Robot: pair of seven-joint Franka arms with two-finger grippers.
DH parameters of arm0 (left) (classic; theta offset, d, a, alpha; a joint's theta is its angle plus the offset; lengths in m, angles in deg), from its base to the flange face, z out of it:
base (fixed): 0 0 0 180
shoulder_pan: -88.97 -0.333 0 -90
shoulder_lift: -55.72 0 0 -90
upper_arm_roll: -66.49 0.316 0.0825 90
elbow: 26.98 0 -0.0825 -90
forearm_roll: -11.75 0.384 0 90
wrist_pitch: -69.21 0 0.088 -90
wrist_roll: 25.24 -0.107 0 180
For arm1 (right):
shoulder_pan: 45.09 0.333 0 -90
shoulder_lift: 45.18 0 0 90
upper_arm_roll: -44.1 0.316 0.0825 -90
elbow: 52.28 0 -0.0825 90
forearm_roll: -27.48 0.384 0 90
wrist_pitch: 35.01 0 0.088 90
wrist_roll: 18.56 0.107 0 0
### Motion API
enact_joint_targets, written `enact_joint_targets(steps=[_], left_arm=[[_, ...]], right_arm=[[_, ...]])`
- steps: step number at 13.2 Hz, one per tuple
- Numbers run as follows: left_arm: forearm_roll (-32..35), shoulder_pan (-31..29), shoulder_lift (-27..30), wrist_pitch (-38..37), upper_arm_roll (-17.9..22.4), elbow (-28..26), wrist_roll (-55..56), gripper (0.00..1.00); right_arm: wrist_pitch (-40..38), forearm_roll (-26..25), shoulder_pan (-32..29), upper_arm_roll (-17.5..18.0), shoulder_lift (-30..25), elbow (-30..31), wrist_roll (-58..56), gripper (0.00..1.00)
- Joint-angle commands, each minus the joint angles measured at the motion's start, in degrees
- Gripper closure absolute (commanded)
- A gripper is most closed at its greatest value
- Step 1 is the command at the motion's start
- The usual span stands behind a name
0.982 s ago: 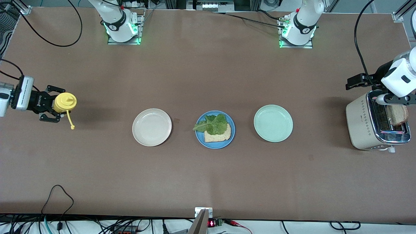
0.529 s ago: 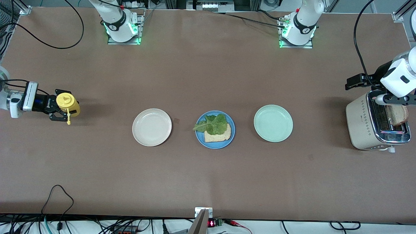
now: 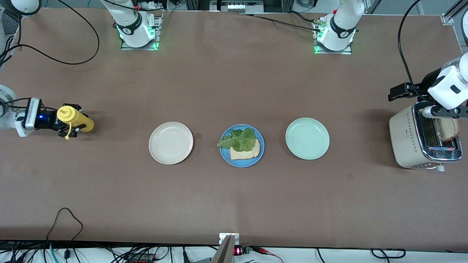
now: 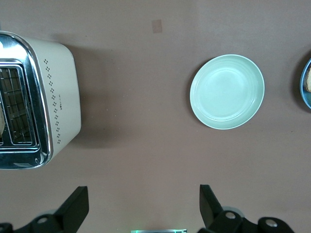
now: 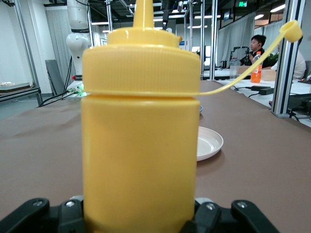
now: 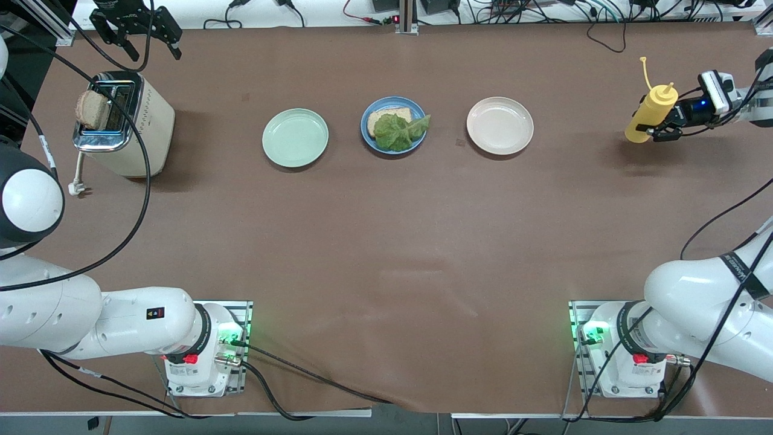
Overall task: Make sandwich in blue plate with both arms
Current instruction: 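Release the bottle and retract the right gripper while the left gripper reaches the toaster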
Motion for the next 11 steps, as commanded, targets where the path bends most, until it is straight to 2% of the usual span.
enact_joint_targets(steps=[1, 4, 7, 8, 9, 10, 11], left_arm=[[2.6, -3.4, -2.6, -0.1, 0.0, 0.8, -0.5, 0.00], [9.0, -8.9, -8.3, 4.4, 0.0, 1.0, -0.8, 0.00], [10.0, -14.0, -12.6, 10.4, 0.0, 1.0, -8.6, 0.00], [10.0, -15.0, -13.2, 12.0, 0.0, 1.1, -12.2, 0.00], [10.1, -16.0, -13.4, 12.4, 0.0, 1.1, -14.1, 0.00], [10.1, -17.1, -13.7, 12.4, 0.1, 1.0, -14.7, 0.00], [10.5, -18.2, -14.5, 12.5, 0.1, 1.0, -15.3, 0.00]], right_arm=[[-2.5, 1.8, -1.4, 0.5, 2.6, -2.0, -1.3, 1.00], [-2.3, 2.0, -1.8, 0.5, 4.6, -2.4, -1.6, 1.00], [-2.1, 2.3, -1.8, 0.5, 6.1, -3.1, -1.9, 0.87], [-2.0, 2.3, -1.8, 0.5, 6.3, -3.1, -1.9, 0.77], [-2.0, 2.3, -1.8, 0.5, 6.5, -3.2, -1.5, 0.50], [-2.0, 2.3, -1.8, 0.5, 6.6, -3.2, -1.5, 0.38], [-1.9, 2.3, -1.8, 0.5, 6.9, -3.2, -1.6, 0.00]])
